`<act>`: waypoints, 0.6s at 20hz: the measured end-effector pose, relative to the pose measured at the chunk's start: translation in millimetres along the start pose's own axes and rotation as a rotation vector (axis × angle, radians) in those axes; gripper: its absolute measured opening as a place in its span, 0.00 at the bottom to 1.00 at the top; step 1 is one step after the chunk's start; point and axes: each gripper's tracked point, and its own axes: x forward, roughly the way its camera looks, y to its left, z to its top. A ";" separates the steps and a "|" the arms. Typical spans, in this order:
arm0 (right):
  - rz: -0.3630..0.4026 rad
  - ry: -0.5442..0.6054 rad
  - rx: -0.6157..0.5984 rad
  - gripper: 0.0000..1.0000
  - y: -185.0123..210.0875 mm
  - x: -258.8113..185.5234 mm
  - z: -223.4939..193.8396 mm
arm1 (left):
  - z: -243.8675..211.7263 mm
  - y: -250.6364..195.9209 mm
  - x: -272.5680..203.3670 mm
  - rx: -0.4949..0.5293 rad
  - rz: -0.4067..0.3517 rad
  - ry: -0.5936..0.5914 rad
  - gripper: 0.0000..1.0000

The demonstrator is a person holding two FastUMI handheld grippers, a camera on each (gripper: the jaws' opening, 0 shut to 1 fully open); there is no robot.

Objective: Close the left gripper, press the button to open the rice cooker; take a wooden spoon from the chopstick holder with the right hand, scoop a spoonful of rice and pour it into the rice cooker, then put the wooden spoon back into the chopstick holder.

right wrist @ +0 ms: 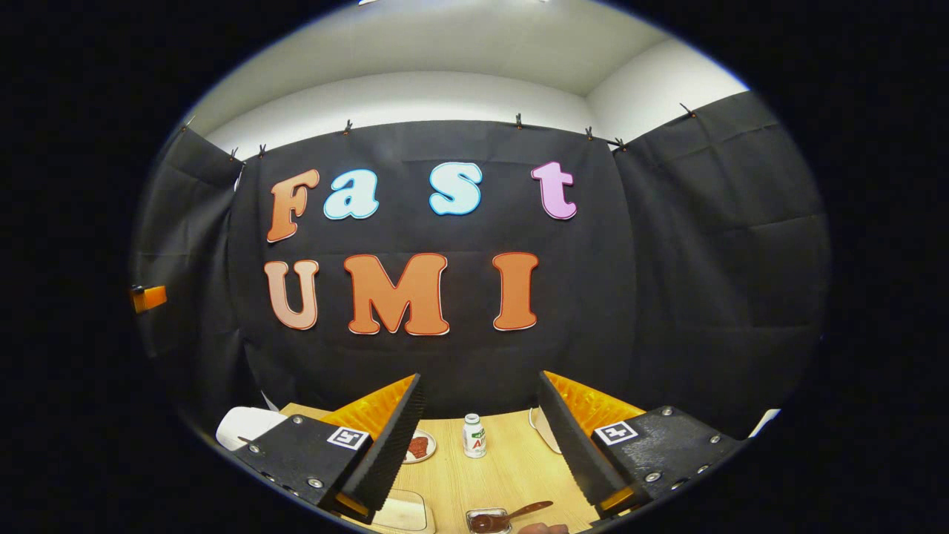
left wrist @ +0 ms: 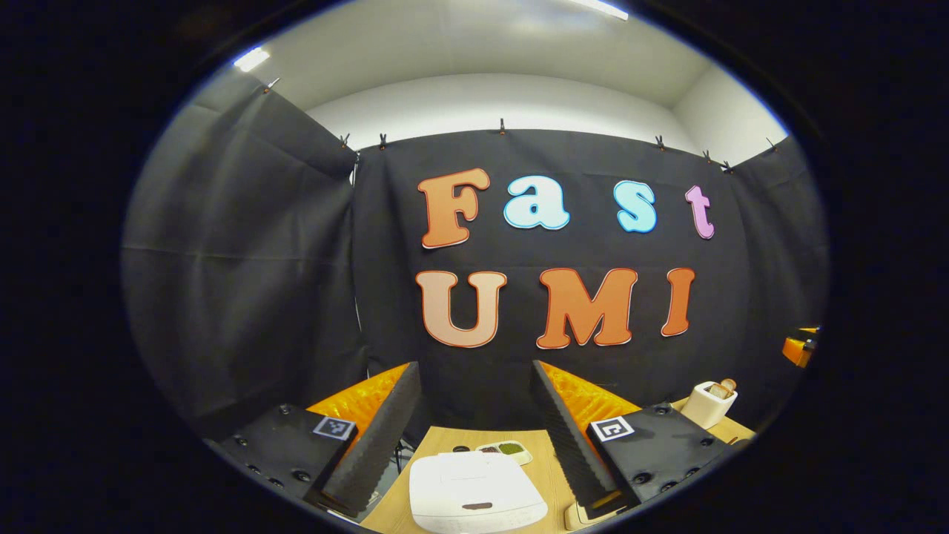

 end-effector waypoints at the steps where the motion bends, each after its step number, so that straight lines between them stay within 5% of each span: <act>1: -0.003 0.002 0.000 0.95 -3.8 2.3 0.4 | 0.2 -0.5 -1.0 0.002 -0.003 -0.001 1.00; 12: 0.004 0.019 -0.043 0.95 2.4 -9.1 -12.6 | -1.1 1.5 -10.4 0.000 -0.012 0.003 1.00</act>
